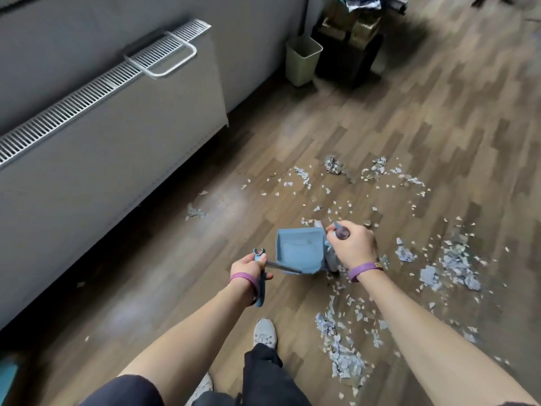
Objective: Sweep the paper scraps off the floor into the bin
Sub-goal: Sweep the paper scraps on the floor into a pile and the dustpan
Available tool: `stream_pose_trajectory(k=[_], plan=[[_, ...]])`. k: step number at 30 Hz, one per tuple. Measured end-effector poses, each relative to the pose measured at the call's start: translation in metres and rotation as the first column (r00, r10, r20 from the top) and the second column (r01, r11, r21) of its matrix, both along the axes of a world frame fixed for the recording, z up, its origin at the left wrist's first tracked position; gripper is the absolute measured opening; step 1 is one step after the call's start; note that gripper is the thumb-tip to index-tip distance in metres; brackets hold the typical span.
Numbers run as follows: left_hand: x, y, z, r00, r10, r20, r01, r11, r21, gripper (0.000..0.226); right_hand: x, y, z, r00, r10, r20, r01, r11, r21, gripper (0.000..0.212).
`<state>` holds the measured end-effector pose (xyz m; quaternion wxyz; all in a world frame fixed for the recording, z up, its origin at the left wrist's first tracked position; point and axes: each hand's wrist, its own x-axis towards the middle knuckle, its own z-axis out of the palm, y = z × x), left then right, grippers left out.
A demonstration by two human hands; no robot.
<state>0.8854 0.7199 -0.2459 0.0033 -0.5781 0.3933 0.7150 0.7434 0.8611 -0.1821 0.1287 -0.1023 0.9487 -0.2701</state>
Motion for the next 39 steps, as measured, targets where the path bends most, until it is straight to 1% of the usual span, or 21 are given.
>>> stream_pose_trajectory(k=[1, 3, 5, 7, 8, 10, 12, 14, 16, 19, 21, 24, 27, 29, 31, 32, 34, 39], plan=[[0.01, -0.004, 0.003, 0.999, 0.029, -0.016, -0.029, 1.0, -0.001, 0.025, 0.009, -0.009, 0.001, 0.999, 0.048, 0.003, -0.048, 0.999, 0.002, 0.014], [0.038, -0.019, 0.013, 0.995, 0.082, -0.059, -0.081, 0.997, 0.019, 0.023, 0.033, -0.036, 0.005, 0.987, 0.159, -0.009, -0.159, 0.987, 0.007, 0.029], [0.075, -0.041, 0.021, 0.981, 0.174, -0.087, -0.168, 0.983, 0.079, 0.025, 0.064, -0.071, 0.013, 0.965, 0.261, -0.01, -0.261, 0.965, -0.012, 0.04], [0.121, -0.063, 0.027, 0.953, 0.291, -0.09, -0.279, 0.952, 0.124, 0.022, 0.101, -0.108, 0.021, 0.934, 0.357, 0.003, -0.357, 0.934, -0.029, 0.043], [0.146, -0.074, 0.028, 0.94, 0.328, -0.092, -0.317, 0.941, 0.12, 0.019, 0.123, -0.126, 0.024, 0.913, 0.407, 0.015, -0.406, 0.913, -0.035, 0.043], [0.202, -0.089, 0.026, 0.93, 0.359, -0.078, -0.353, 0.932, 0.081, 0.017, 0.173, -0.158, 0.027, 0.868, 0.496, 0.031, -0.493, 0.868, -0.06, 0.043], [0.264, -0.097, 0.02, 0.918, 0.396, 0.005, -0.396, 0.918, 0.003, 0.025, 0.228, -0.179, 0.025, 0.816, 0.576, 0.048, -0.571, 0.817, -0.084, 0.044], [0.325, -0.098, 0.016, 0.885, 0.456, 0.097, -0.45, 0.89, -0.076, 0.024, 0.282, -0.194, 0.018, 0.755, 0.652, 0.068, -0.644, 0.757, -0.109, 0.044], [0.382, -0.095, 0.018, 0.84, 0.523, 0.147, -0.509, 0.852, -0.122, 0.026, 0.332, -0.204, 0.008, 0.7, 0.705, 0.114, -0.685, 0.708, -0.168, 0.039], [0.454, -0.089, 0.016, 0.774, 0.606, 0.182, -0.581, 0.795, -0.176, 0.026, 0.396, -0.212, -0.012, 0.635, 0.741, 0.218, -0.691, 0.671, -0.27, 0.02], [0.491, -0.087, 0.012, 0.736, 0.643, 0.212, -0.612, 0.765, -0.198, 0.022, 0.427, -0.21, -0.026, 0.608, 0.743, 0.279, -0.666, 0.669, -0.328, 0.016], [0.528, -0.083, 0.005, 0.698, 0.662, 0.272, -0.629, 0.749, -0.208, 0.016, 0.455, -0.201, -0.046, 0.595, 0.714, 0.369, -0.616, 0.7, -0.361, 0.015], [0.536, -0.075, -0.007, 0.727, 0.629, 0.276, -0.616, 0.775, -0.144, 0.014, 0.46, -0.188, -0.059, 0.572, 0.693, 0.439, -0.603, 0.718, -0.348, 0.016], [0.524, -0.068, -0.013, 0.757, 0.605, 0.249, -0.606, 0.791, -0.08, 0.015, 0.449, -0.18, -0.063, 0.554, 0.717, 0.423, -0.655, 0.689, -0.31, 0.014], [0.503, -0.063, -0.016, 0.767, 0.603, 0.221, -0.609, 0.792, -0.047, 0.013, 0.428, -0.17, -0.064, 0.547, 0.748, 0.375, -0.717, 0.65, -0.252, 0.008], [0.488, -0.061, -0.016, 0.776, 0.594, 0.214, -0.601, 0.799, -0.038, 0.011, 0.415, -0.165, -0.063, 0.567, 0.748, 0.346, -0.725, 0.652, -0.222, 0.006], [0.455, -0.059, -0.015, 0.81, 0.549, 0.205, -0.558, 0.83, -0.02, 0.007, 0.383, -0.152, -0.06, 0.628, 0.719, 0.298, -0.704, 0.688, -0.176, 0.009], [0.348, -0.043, -0.015, 0.901, 0.399, 0.169, -0.409, 0.912, 0.029, 0.013, 0.282, -0.106, -0.047, 0.756, 0.618, 0.216, -0.605, 0.785, -0.132, 0.011]])
